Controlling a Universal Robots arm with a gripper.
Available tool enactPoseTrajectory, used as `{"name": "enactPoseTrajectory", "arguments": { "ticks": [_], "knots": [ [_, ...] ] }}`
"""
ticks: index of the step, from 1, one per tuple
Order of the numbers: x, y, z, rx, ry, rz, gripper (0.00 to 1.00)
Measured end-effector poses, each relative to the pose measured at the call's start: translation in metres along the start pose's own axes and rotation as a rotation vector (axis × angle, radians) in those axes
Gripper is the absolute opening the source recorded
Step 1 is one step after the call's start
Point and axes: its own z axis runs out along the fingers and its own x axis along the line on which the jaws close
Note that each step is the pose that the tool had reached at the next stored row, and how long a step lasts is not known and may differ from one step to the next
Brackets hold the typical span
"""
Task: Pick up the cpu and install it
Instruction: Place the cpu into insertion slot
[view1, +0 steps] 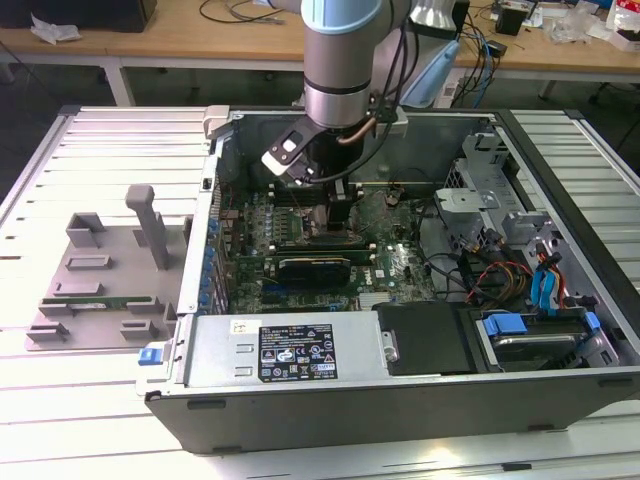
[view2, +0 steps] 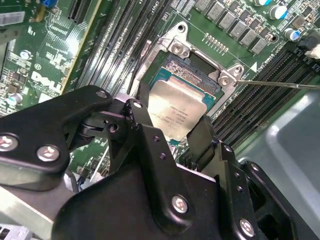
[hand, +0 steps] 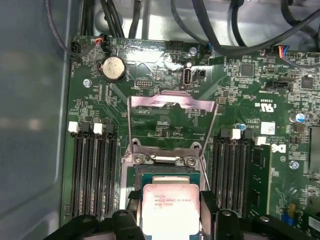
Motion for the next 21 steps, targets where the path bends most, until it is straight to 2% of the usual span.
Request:
{"name": "enactPoseTrajectory", "arguments": {
  "ticks": [5,11,19,21],
  "knots": [
    [0.0006,-0.0004,0.0078,0.0001,-0.0001,0.0,0.55],
    [0.0034,-0.0012,0.0139,0.0001,-0.0001,0.0,0.55],
    [0.0035,-0.0014,0.0157,0.0005,-0.0007,0.015,0.55],
    [0.0037,-0.0041,0.0158,0.0006,-0.0008,0.02,0.55]
  ]
}}
